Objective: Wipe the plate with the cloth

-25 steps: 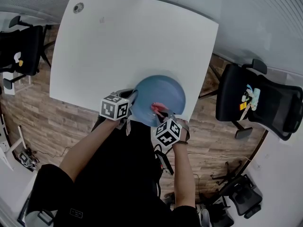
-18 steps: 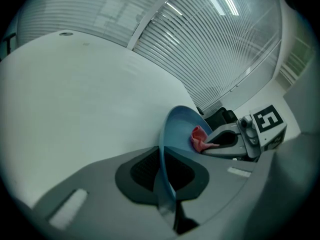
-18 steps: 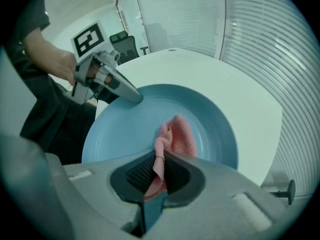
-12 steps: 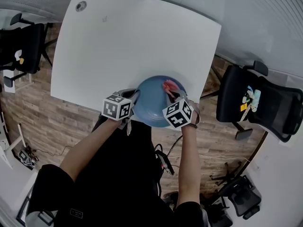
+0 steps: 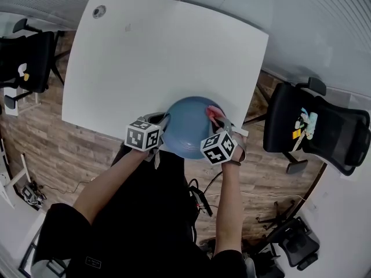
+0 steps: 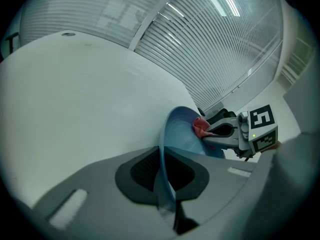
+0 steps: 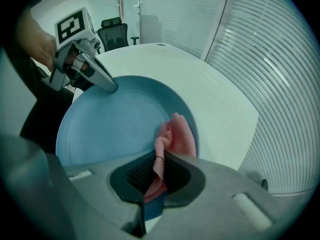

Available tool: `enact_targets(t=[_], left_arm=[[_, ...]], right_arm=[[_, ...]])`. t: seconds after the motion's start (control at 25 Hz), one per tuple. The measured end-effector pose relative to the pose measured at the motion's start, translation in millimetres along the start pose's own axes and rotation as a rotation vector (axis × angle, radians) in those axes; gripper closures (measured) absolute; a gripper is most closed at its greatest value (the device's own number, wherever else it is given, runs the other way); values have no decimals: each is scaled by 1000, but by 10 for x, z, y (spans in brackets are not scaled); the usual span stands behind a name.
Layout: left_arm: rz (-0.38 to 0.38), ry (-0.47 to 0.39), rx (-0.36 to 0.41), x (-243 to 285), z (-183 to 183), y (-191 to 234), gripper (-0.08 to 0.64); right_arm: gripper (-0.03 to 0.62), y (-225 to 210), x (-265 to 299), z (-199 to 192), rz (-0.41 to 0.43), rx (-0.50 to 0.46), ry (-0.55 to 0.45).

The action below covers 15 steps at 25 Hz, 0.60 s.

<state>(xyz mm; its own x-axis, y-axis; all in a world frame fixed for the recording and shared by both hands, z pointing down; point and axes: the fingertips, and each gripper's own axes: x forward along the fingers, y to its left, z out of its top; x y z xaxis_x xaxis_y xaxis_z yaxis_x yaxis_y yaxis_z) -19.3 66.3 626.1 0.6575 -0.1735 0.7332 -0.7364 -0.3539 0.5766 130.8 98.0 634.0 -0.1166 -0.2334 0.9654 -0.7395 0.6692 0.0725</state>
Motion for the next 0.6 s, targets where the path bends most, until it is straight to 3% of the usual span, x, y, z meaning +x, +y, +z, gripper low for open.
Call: enact_targets(t=[0.24,0.6], left_arm=[[0,-1,-5,-2,1,5,545],[3,-4,-4,-5,4,16,544]], right_arm=[[569,324,-95,-241,37,23,32],[569,1140,-181,-300,237,30,53]])
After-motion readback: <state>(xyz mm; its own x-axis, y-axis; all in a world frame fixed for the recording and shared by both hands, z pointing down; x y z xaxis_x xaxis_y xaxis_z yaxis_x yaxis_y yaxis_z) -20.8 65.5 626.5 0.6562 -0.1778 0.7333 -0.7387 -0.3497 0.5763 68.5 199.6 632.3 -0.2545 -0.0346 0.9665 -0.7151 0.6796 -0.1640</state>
